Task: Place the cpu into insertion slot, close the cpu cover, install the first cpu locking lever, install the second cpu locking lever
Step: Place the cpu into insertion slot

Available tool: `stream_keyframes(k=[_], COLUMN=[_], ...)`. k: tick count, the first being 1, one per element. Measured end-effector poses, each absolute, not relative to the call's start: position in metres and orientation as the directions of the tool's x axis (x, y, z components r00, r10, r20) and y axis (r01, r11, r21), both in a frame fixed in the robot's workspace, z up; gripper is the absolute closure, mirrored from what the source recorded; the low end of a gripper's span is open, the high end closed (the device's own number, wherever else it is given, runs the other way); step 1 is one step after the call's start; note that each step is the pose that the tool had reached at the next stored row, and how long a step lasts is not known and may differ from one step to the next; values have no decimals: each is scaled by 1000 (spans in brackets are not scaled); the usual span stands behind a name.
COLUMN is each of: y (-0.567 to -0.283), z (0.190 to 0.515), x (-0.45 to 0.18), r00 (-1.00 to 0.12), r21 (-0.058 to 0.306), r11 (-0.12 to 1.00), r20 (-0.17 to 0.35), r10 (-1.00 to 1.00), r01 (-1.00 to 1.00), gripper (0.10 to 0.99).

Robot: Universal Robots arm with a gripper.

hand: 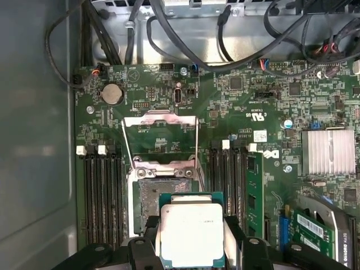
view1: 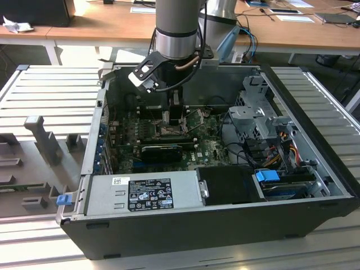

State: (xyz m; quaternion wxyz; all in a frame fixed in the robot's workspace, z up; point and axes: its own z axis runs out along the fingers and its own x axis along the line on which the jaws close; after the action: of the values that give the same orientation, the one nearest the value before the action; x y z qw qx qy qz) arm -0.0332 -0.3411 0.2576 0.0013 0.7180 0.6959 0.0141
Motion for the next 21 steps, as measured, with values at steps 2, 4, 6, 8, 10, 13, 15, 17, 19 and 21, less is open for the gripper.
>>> stream_keyframes(k=[2,4,6,8,10,13,15,17,19,21], y=[-341,-341,-341,-340,-340,-339,-338,-338,-338,-338], z=[254,252,249,247,244,241,239,237,237,237], x=[-33,-33,-33,-33,-33,-33,-33,-33,-34,-34], r00=[31,31,31,31,30,28,28,28,28,28], r21=[22,21,21,21,21,21,21,21,21,21], r11=[-31,-32,-32,-31,-31,-28,-28,-28,-28,-28], r20=[19,23,24,24,24,25,26,26,26,26], r10=[999,999,999,999,999,999,999,999,999,999], r01=[999,999,999,999,999,999,999,999,999,999], gripper=[553,553,553,553,553,553,553,553,553,553])
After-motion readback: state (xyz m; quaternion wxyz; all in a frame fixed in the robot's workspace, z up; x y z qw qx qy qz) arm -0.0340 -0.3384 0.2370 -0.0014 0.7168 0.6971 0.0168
